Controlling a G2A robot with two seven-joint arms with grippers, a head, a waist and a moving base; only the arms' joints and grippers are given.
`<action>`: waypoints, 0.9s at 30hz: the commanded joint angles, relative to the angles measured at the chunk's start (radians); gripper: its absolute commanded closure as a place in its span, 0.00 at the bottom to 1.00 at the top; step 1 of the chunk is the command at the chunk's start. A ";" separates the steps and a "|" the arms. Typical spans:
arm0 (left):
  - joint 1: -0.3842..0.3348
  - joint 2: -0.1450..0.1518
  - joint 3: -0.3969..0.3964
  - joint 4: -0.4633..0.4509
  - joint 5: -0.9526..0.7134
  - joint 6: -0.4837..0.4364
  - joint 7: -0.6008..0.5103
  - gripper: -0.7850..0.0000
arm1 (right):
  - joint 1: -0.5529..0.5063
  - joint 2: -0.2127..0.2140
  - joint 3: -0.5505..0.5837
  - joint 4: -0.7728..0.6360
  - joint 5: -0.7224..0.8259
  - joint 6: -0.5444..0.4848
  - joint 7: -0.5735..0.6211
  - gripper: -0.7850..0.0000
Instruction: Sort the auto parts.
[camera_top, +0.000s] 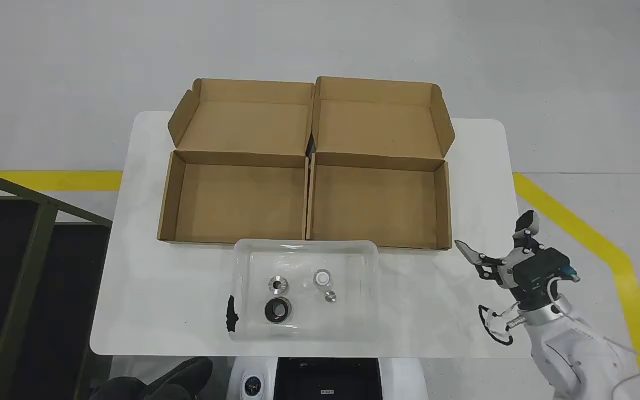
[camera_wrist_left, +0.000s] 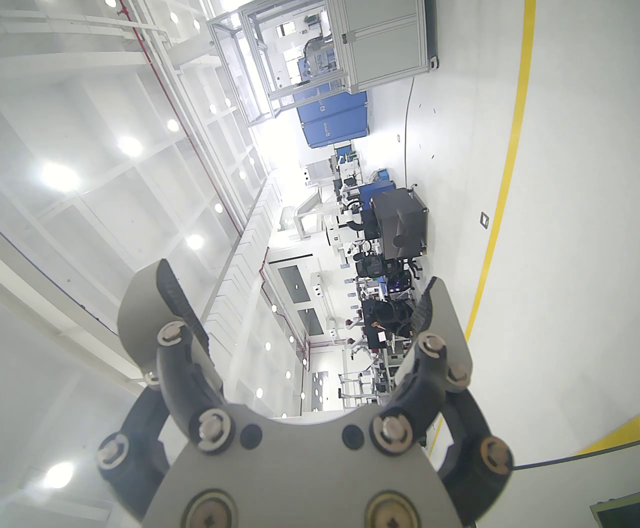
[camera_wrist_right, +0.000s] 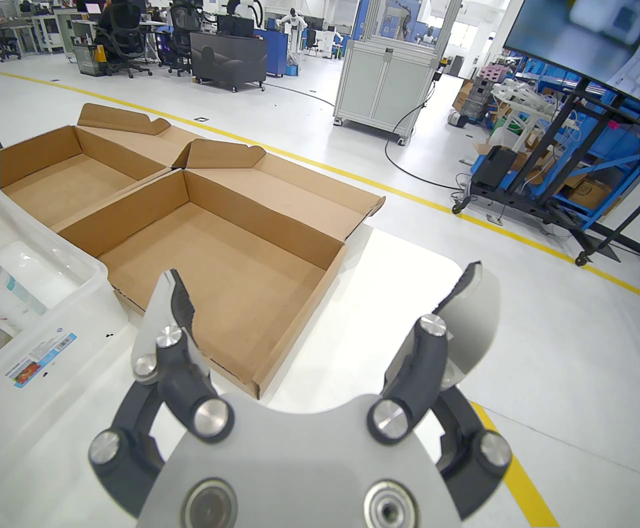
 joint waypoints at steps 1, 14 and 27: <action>0.000 0.000 0.000 0.000 0.000 0.000 0.000 0.00 | 0.000 0.000 0.000 0.000 0.000 0.000 0.000 0.00; 0.000 0.000 0.000 0.000 0.000 0.000 0.000 0.00 | 0.028 0.005 -0.034 -0.013 -0.023 -0.048 0.063 0.00; 0.000 0.000 0.000 0.000 0.000 0.000 0.000 0.00 | 0.177 0.014 -0.197 -0.055 0.011 -0.194 0.315 0.00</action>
